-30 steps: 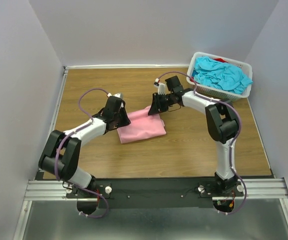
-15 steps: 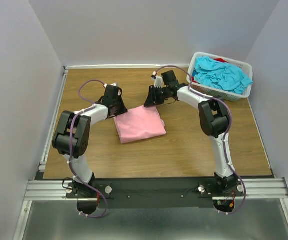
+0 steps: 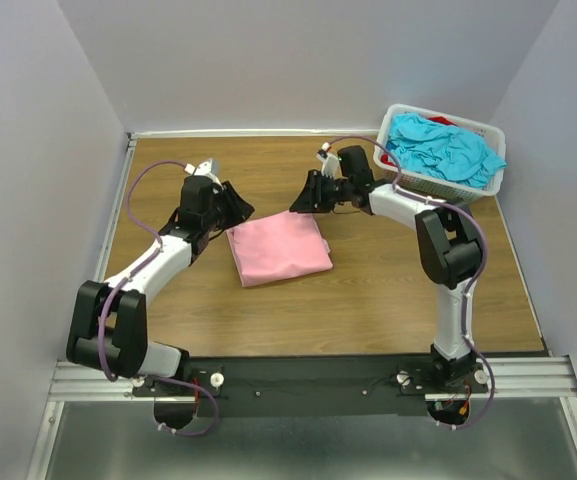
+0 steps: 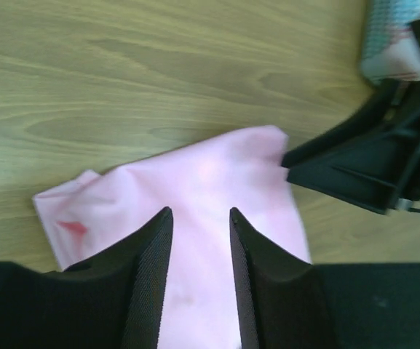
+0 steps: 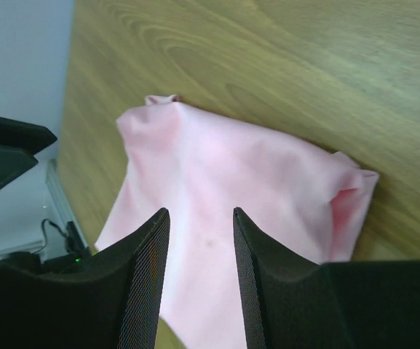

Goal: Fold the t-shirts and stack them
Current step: Fold the tshirt

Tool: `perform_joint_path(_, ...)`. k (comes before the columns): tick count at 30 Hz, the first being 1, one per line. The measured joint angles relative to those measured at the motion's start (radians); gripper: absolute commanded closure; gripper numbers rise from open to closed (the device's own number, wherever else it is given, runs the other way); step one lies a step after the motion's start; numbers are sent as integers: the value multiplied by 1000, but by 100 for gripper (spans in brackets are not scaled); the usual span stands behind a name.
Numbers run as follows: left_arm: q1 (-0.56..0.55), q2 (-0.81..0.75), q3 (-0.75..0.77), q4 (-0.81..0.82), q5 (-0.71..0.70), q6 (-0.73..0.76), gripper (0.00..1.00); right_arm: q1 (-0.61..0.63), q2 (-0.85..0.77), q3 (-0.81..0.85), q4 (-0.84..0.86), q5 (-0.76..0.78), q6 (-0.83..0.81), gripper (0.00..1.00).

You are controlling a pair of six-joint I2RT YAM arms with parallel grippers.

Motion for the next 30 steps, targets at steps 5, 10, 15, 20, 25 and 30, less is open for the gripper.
perform_joint_path(5,0,-81,-148,104,62,-45,69,0,-32,-110,166,-44,82,53)
perform_joint_path(10,15,22,-201,131,79,-66,76,-2,-9,-171,310,-72,168,53)
perform_joint_path(15,109,148,-168,195,108,-90,79,-17,62,-170,442,-82,234,53)
perform_joint_path(20,164,258,-111,259,120,-114,82,-45,155,-154,534,-85,295,53)
perform_joint_path(25,167,346,-87,326,166,-150,82,-71,195,-155,614,-92,353,53)
perform_joint_path(30,169,340,-73,325,174,-149,72,-81,177,-198,652,-81,365,52)
